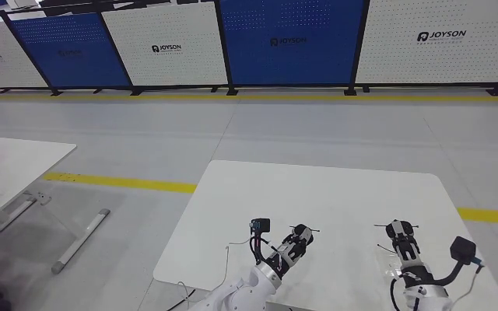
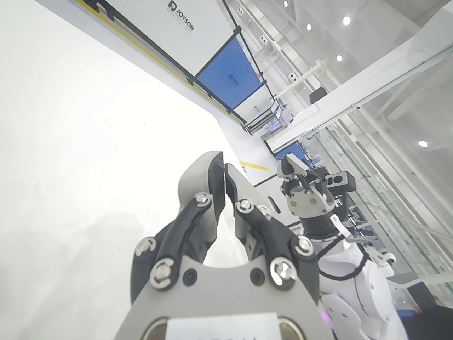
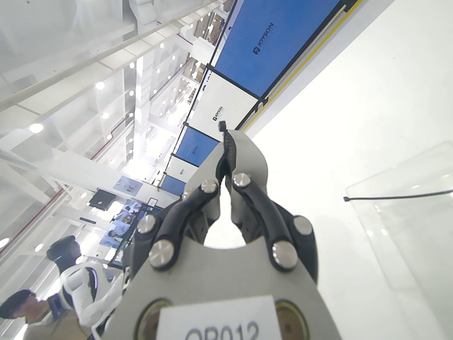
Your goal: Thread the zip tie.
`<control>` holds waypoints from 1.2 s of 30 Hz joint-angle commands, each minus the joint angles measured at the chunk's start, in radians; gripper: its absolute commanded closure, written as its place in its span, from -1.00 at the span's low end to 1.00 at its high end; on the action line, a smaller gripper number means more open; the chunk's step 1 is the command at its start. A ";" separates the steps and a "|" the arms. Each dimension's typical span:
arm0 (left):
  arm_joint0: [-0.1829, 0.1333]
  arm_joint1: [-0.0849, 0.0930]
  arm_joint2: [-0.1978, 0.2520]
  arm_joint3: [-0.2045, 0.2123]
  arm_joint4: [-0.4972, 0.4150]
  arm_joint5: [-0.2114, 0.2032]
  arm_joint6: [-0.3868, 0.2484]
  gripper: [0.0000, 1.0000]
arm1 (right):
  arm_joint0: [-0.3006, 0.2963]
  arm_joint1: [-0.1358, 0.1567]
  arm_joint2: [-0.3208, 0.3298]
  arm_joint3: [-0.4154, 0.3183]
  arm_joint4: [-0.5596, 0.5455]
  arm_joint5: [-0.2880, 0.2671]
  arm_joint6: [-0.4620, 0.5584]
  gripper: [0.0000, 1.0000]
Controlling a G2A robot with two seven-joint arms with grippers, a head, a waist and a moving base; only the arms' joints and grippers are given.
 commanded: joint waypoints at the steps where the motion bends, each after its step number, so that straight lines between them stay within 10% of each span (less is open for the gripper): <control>1: 0.000 0.000 0.000 0.000 0.000 0.000 0.000 1.00 | 0.000 0.000 0.000 0.000 0.000 0.000 0.000 1.00; 36: -0.010 -0.001 0.015 0.002 0.065 0.017 -0.031 1.00 | -0.026 -0.009 -0.032 0.003 -0.005 -0.093 0.117 1.00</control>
